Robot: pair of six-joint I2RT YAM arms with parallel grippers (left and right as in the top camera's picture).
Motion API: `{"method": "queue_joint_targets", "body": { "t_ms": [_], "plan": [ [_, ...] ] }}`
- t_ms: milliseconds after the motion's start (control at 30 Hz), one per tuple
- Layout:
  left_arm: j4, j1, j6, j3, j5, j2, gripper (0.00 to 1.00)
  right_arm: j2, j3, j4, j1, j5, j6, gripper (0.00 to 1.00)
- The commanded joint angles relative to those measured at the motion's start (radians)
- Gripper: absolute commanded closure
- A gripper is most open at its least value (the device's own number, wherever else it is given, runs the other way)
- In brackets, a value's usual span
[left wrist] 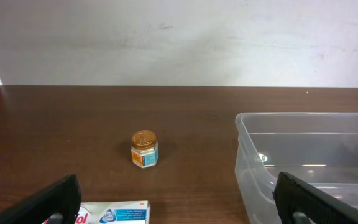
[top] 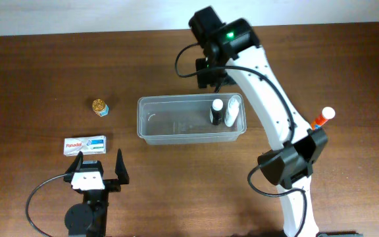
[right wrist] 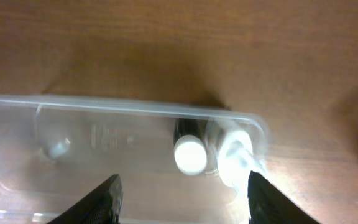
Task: Pack container
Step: 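Lower the dark bottle into the container beside the dropper bottle, release, then move the right gripper to the orange tube and grasp it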
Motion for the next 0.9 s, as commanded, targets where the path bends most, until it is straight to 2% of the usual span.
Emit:
{"method": "queue_joint_targets", "body": {
  "t_ms": [0, 33, 333, 633, 867],
  "plan": [
    [-0.008, 0.004, 0.015, -0.001, -0.003, -0.009, 0.01, -0.013, 0.149, -0.099, -0.024, 0.041, -0.016, 0.43],
    [-0.008, 0.004, 0.015, -0.001, -0.003, -0.009, 0.01, -0.018, 0.162, -0.099, -0.036, 0.018, -0.06, 0.43],
    [-0.007, 0.004, 0.015, -0.001, -0.003, -0.009, 0.01, -0.158, 0.093, -0.099, -0.2, -0.066, -0.097, 0.41],
    [-0.008, 0.004, 0.015, -0.001, -0.003, -0.009, 0.01, -0.36, -0.276, -0.099, -0.476, -0.063, -0.122, 0.36],
    [-0.008, 0.004, 0.015, -0.001, -0.003, -0.009, 0.01, -0.377, -0.453, -0.087, -0.612, -0.074, -0.203, 0.34]
  ]
}}
